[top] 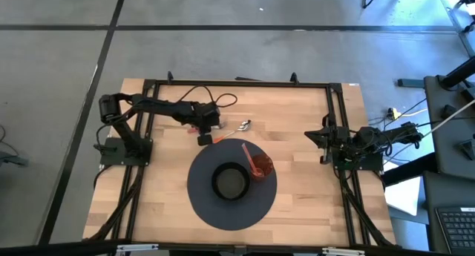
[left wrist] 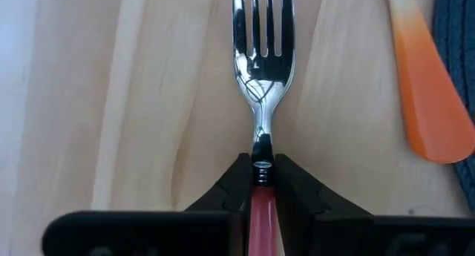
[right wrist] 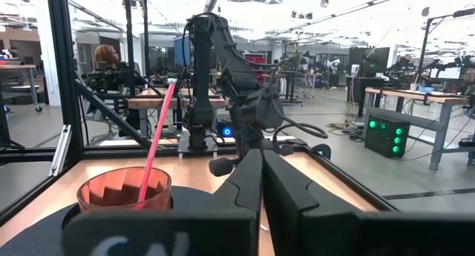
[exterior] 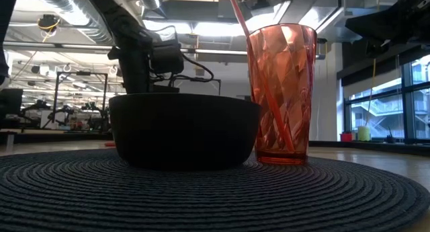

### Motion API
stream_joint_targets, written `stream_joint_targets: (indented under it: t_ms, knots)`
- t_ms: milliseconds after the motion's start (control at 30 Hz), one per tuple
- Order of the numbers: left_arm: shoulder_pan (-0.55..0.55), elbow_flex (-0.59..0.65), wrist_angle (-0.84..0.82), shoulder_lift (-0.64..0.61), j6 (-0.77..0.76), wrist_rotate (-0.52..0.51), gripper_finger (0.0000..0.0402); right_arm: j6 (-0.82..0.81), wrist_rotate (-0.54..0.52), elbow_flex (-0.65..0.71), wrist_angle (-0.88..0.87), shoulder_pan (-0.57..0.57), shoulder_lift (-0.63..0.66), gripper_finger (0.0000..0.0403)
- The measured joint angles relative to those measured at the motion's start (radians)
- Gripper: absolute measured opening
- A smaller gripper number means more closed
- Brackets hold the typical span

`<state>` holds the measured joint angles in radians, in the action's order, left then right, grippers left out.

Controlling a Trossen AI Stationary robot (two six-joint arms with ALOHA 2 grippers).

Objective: Pick & Place Utensil
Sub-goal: Put the pink fork into the bowl

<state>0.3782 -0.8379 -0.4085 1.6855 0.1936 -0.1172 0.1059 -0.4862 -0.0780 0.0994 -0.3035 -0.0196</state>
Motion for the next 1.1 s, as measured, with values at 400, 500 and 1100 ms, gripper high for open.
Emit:
stream_joint_targets:
  t_ms: [400, 500, 1100]
  knots:
    - [-0.038, -0.004, -0.053, -0.144, -0.032, -0.109, 0.0030, 0.001, 0.000, 0.000, -0.002, 0.000, 0.000, 0.0014]
    - [-0.074, -0.005, -0.066, -0.176, -0.033, -0.114, 0.0030, 0.000, 0.000, 0.000, -0.005, 0.000, 0.000, 0.0014]
    - [-0.515, -0.047, -0.162, -0.446, -0.108, -0.411, 0.0030, -0.009, 0.000, 0.000, -0.004, 0.000, 0.000, 0.0014]
